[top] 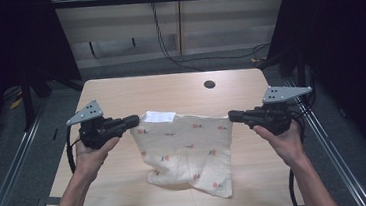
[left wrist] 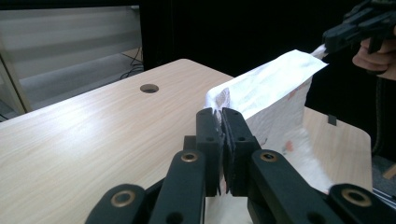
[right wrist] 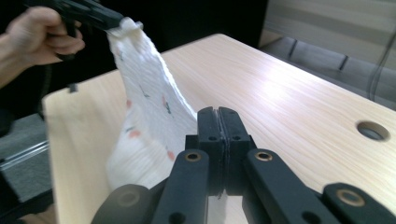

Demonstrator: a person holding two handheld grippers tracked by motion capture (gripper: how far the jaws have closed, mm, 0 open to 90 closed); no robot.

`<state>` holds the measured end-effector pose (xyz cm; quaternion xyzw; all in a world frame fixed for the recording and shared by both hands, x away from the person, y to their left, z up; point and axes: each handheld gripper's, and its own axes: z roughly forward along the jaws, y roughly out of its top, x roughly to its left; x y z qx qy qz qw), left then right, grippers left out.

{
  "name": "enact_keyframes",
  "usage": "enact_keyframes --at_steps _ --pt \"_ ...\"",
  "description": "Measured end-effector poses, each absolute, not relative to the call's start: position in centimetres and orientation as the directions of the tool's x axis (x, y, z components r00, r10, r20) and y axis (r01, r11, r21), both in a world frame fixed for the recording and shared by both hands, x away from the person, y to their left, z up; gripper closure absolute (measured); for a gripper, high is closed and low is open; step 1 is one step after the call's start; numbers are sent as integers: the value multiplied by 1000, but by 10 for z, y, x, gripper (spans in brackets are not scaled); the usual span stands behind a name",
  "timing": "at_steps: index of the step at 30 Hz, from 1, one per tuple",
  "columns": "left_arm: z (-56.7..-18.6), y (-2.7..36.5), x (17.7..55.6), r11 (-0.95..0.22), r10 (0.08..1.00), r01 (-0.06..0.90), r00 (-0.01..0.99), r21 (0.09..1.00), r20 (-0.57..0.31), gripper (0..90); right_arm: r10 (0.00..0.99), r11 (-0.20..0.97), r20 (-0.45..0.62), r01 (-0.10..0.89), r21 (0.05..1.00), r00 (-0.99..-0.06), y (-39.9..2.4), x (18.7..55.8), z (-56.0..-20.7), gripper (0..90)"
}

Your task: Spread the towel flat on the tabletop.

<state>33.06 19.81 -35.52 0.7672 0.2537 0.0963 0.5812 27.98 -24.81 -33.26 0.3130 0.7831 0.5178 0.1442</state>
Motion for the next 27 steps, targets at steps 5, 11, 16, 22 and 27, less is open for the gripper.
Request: enact_keyframes --at_steps 5,11,16,22,27 --pt "-362 188 342 -223 505 297 850 928 -151 868 656 252 140 391 885 -742 -255 292 -352 889" --pt "-380 199 345 -237 533 340 829 910 -171 867 660 253 178 439 862 -729 -252 309 -374 890" --pt "-392 208 352 -255 553 371 813 893 -180 866 665 308 152 454 836 -732 -235 332 -392 889" --pt "-416 209 368 -252 578 419 788 873 -211 864 680 296 161 469 832 -715 -225 346 -404 889" --pt "-425 201 372 -264 576 419 791 869 -207 864 674 309 157 468 828 -721 -227 339 -401 889"
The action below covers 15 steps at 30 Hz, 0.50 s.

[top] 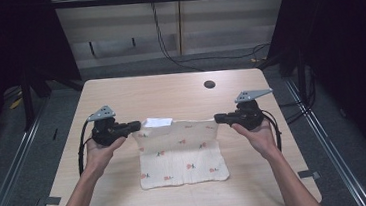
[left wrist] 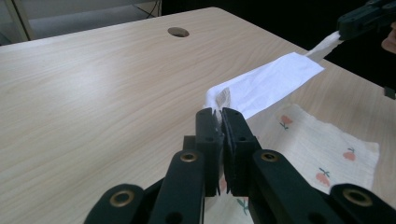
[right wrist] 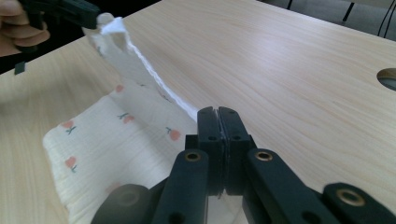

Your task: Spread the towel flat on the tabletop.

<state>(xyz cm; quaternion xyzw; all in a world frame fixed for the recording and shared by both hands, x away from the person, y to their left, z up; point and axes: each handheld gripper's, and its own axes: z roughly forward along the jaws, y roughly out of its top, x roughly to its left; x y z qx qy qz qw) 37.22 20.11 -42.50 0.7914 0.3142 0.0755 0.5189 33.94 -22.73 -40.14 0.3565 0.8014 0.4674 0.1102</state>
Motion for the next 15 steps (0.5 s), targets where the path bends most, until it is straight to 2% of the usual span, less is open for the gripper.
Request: enact_keyframes --at_steps 8,15 --pt "-441 185 389 -278 576 440 788 854 -218 859 698 295 161 486 823 -697 -234 352 -412 889" --pt "-456 185 419 -278 616 494 749 824 -242 846 728 282 187 537 795 -660 -232 385 -441 887"
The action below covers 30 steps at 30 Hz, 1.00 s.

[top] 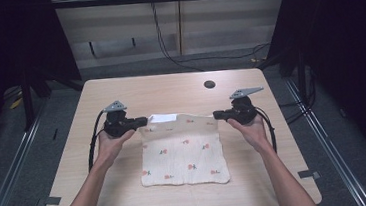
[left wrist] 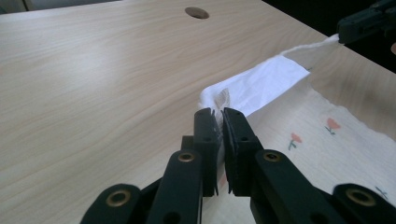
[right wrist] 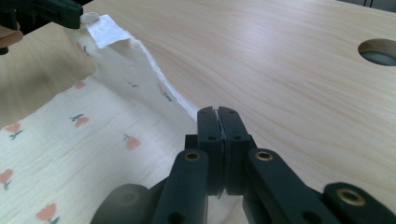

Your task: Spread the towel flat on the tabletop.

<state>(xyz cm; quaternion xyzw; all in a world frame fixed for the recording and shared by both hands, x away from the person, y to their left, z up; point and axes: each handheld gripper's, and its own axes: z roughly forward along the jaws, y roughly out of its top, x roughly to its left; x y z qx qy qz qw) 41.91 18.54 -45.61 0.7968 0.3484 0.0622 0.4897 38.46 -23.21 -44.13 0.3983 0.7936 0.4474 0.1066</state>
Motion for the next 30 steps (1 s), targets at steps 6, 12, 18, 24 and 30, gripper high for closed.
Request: enact_keyframes --at_steps 6,12,18,24,30 --pt "-464 186 426 -264 627 523 732 810 -269 787 748 285 194 571 770 -634 -232 399 -449 858" --pt "-448 197 419 -255 639 505 728 825 -248 646 783 269 171 574 774 -598 -232 400 -451 730" --pt "-441 205 408 -293 634 489 743 821 -216 622 784 258 187 584 769 -592 -239 393 -449 663" --pt "-448 207 391 -347 614 483 765 804 -194 621 746 320 172 572 755 -644 -231 367 -450 657" --pt "-466 206 371 -342 571 523 775 781 -269 623 687 369 169 539 757 -707 -223 339 -457 687"
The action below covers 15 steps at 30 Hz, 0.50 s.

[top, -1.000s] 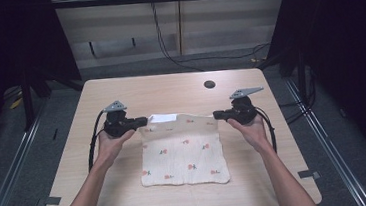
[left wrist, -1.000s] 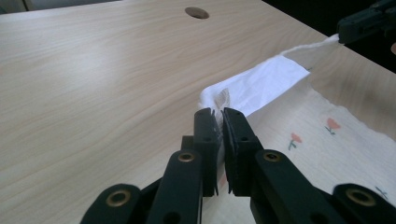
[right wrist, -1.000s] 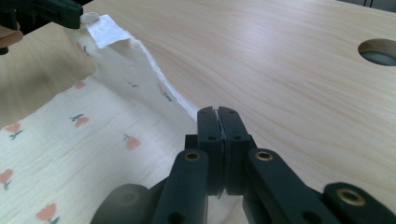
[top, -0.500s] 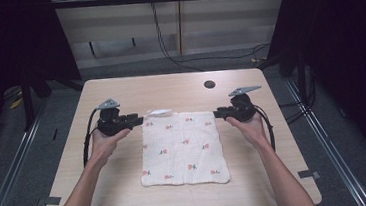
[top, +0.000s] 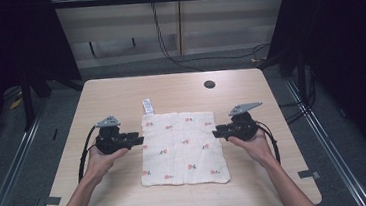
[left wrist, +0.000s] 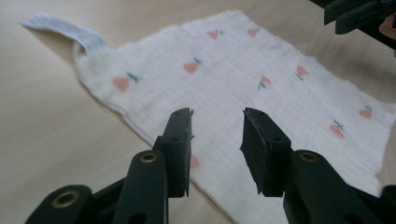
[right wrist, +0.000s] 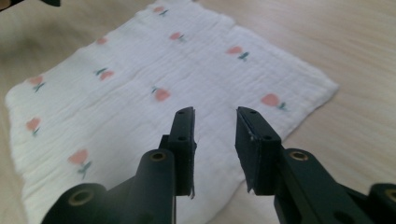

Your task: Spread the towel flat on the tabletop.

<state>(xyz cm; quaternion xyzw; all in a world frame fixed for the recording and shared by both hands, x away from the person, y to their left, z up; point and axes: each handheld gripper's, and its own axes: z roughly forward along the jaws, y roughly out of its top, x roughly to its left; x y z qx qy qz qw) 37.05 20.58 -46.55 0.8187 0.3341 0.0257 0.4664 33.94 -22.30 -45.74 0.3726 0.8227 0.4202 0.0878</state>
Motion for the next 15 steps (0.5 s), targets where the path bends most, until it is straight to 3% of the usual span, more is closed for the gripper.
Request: enact_keyframes --at_steps 5,10,15 --pt "-482 189 352 -474 516 491 827 731 -221 596 673 387 178 547 743 -718 -218 325 -473 667" --pt "-489 183 351 -469 526 483 826 740 -205 576 691 400 170 567 720 -703 -213 327 -485 595" --pt "-492 185 354 -468 527 500 820 729 -224 536 695 414 151 563 715 -703 -210 332 -493 584"
